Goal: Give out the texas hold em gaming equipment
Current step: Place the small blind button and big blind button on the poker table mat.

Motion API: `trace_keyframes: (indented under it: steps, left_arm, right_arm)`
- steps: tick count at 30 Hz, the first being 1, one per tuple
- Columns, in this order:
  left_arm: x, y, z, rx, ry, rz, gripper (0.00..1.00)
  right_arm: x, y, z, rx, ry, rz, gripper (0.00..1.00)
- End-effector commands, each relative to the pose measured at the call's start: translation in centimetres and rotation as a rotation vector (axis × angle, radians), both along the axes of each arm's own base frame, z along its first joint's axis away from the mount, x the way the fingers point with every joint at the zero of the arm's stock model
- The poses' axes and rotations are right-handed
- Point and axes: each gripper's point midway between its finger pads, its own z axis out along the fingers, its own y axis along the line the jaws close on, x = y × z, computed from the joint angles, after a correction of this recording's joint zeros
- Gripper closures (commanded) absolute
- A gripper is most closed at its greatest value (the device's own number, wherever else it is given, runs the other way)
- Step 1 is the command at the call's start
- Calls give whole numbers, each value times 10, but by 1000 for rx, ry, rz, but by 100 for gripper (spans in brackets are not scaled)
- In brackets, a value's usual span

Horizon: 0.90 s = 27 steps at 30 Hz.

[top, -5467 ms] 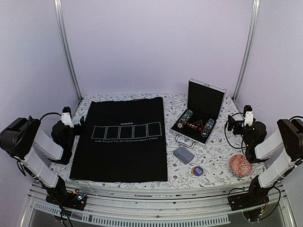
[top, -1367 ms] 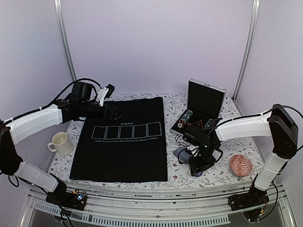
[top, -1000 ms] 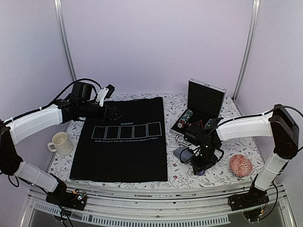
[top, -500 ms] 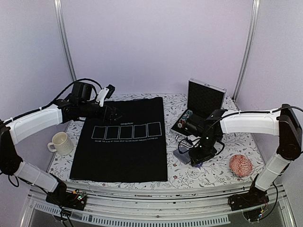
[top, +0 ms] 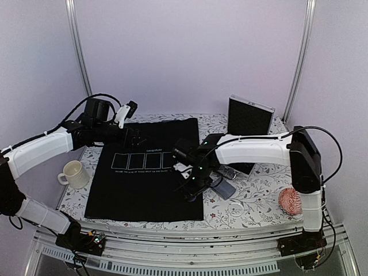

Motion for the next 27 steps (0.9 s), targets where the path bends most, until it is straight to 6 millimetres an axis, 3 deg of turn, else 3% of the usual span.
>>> trace_keyframes:
  steps: [1,6,9,15,18,21,23,25,27]
  left_arm:
    - [-1,0,15,6,-43,-1,2]
    - [-1,0,15,5,-44,-3,2]
    - [-2,0,15,5,-44,-4,2]
    - [-2,-1,15,4,-45,-6,2]
    - [-2,-1,16,2,-44,-7,2]
    - [-2,-1,16,0,-44,-11,2]
    - [-3,-1,17,-2,-46,-13,2]
    - [-3,-1,18,-4,-47,-12,2]
    - [-4,-1,18,-5,-48,-14,2]
  right_arm:
    - [-17,5,-27,-98,18,87,97]
    - [-28,12,-52,-149,28,129,95]
    - [-30,14,-57,-167,21,140,84]
    - [-26,15,-46,-170,-15,136,28]
    - [-25,21,-24,-117,-37,133,3]
    - [-20,25,21,-24,-96,122,1]
    - [-18,16,49,10,-146,102,1]
    - [-20,-10,57,-10,-166,57,1]
    - [-22,-50,50,-57,-136,-26,1]
